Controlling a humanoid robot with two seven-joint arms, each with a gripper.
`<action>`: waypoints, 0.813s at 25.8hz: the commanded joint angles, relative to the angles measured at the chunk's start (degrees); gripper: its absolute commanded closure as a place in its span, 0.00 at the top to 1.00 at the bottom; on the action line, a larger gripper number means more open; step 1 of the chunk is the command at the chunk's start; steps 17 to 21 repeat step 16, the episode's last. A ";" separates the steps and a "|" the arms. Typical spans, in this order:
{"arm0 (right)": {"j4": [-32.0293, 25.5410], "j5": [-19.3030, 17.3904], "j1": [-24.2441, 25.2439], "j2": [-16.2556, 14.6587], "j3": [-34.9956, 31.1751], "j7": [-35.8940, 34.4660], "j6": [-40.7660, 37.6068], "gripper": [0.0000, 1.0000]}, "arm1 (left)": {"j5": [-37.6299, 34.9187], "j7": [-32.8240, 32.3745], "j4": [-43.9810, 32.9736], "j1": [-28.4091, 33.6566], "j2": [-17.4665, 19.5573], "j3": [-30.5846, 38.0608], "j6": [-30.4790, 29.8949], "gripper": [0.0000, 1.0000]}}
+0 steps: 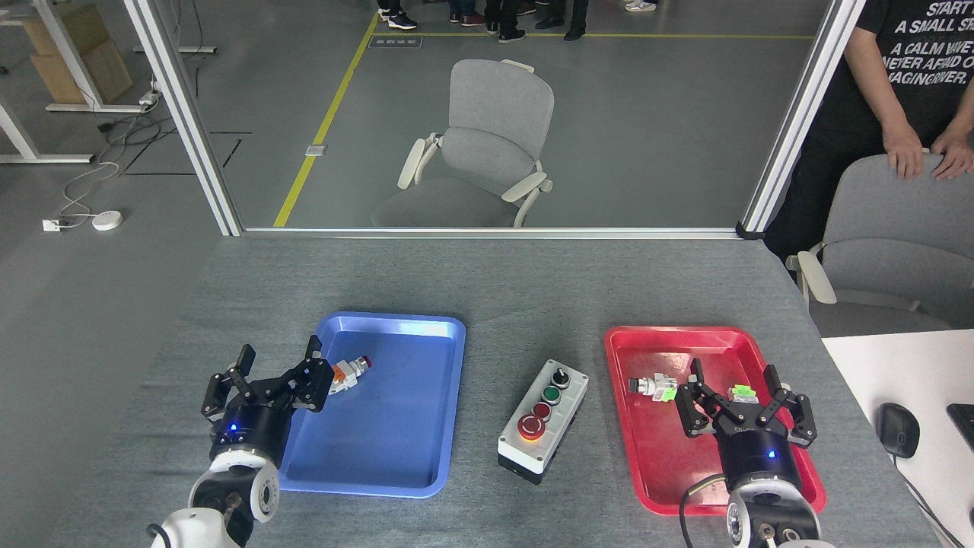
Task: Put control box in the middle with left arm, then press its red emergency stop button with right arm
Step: 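Lift the right gripper off the button and back over the red tray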
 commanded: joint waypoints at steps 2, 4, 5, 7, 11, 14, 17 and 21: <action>-0.02 -1.40 0.00 -0.83 -0.15 0.03 -0.26 0.98 | 0.00 -0.16 0.08 -0.03 -0.04 0.00 0.01 0.99; -0.20 -2.89 0.09 -0.83 -0.15 -0.06 -0.43 0.98 | 0.00 -0.16 0.08 -0.03 -0.04 0.00 0.63 0.99; -0.28 -3.07 0.00 -0.83 -0.24 -0.06 -0.52 0.98 | 0.00 -0.16 0.00 -0.03 -0.04 0.00 1.24 0.99; -0.29 -3.07 0.00 -0.83 -0.24 -0.06 -0.96 0.98 | 0.00 -0.16 -0.01 -0.20 -0.04 0.00 2.04 0.99; -0.37 -3.07 0.00 -0.92 -0.24 -0.06 -1.05 0.98 | -0.09 -0.25 0.17 -1.44 -0.04 -0.09 2.21 0.99; -0.37 -3.07 0.00 -0.92 -0.24 -0.06 -1.05 0.98 | -0.09 -0.25 -0.01 -1.44 0.04 -0.09 2.21 0.99; -0.37 -3.07 0.00 -0.92 -0.24 -0.06 -1.05 0.98 | -0.17 -0.25 -0.09 -1.52 -0.04 -0.09 2.21 0.99; -0.37 -3.07 0.00 -0.92 -0.24 -0.06 -1.05 0.98 | -0.17 -0.25 -0.09 -1.52 -0.04 -0.09 2.21 0.99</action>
